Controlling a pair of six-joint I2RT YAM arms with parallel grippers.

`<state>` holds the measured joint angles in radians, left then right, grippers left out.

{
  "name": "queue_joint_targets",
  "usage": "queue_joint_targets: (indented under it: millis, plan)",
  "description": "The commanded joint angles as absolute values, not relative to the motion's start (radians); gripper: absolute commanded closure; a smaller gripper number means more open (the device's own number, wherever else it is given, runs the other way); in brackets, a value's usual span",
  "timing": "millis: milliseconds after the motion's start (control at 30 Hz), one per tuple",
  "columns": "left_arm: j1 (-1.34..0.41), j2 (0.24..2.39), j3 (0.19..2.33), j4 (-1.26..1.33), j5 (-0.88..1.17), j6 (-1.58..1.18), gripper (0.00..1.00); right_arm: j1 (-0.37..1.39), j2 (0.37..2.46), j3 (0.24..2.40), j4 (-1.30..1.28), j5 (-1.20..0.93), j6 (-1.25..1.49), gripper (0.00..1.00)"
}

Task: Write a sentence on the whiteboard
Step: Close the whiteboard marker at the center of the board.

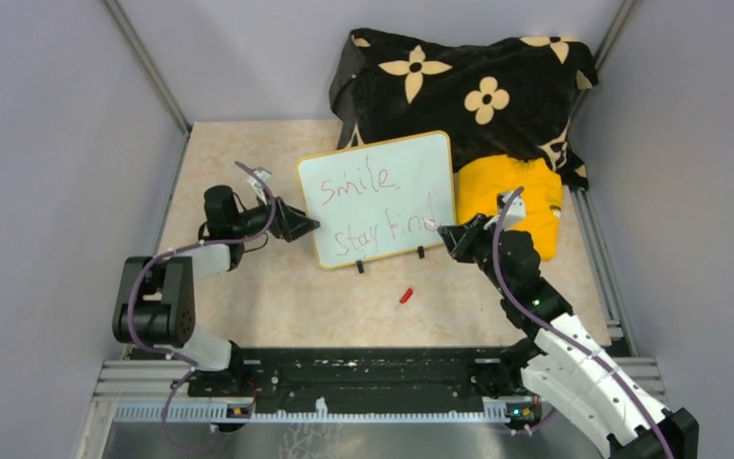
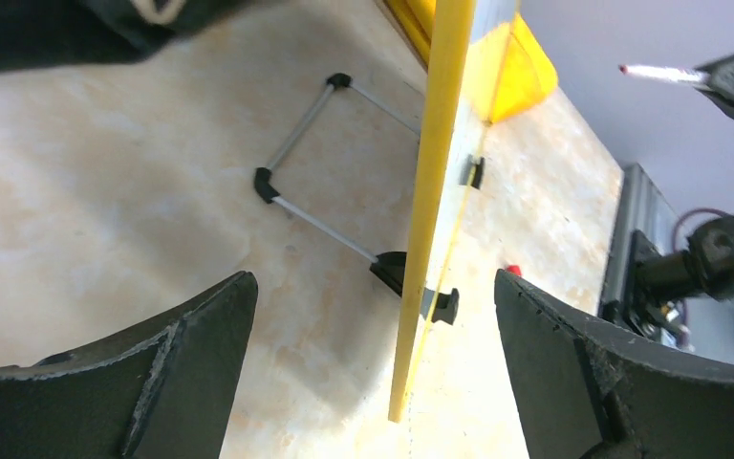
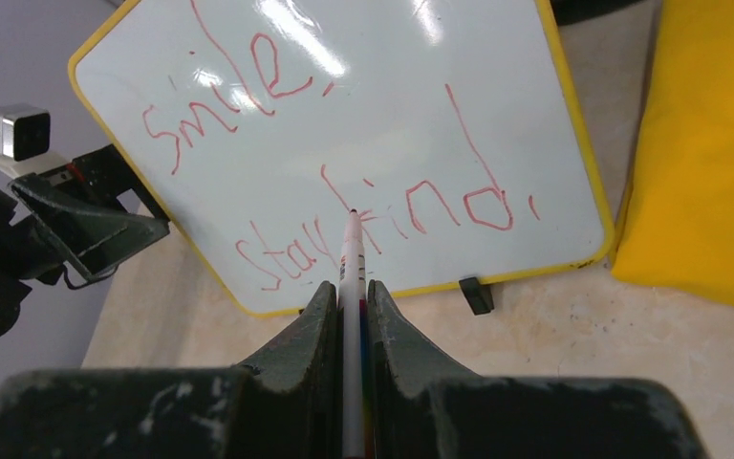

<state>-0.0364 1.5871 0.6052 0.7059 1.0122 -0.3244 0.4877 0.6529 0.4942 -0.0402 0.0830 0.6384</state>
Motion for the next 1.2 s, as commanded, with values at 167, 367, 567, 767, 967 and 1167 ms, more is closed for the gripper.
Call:
queue_joint_targets:
  millis: [167, 367, 567, 767, 967, 1167]
  plan:
    - [0.035, 1.171, 0.667, 0.037, 0.355, -0.234, 0.01, 0.485, 0.590, 0.556, -0.025, 0.004, 0.598, 1.00]
    - [0.014, 0.840, 0.708, -0.187, -0.128, -0.441, 0.01, 0.485, 0.578, 0.547, -0.020, -0.028, 0.602, 1.00]
    - [-0.062, 0.767, 0.620, -0.053, 0.396, -0.331, 0.01, 0.493, 0.578, 0.568, -0.067, 0.040, 0.572, 1.00]
    - [-0.414, 0.798, 0.724, -0.211, 0.245, -0.226, 0.01, 0.495, 0.516, 0.549, -0.129, 0.201, 0.540, 1.00]
    - [-0.736, 0.932, 0.801, -0.273, 0.075, -0.279, 0.01, 0.495, 0.449, 0.499, -0.178, 0.353, 0.545, 1.00]
    - [-1.076, 1.240, 0.976, -0.372, -0.203, -0.243, 0.01, 0.495, 0.393, 0.502, -0.220, 0.438, 0.537, 1.00]
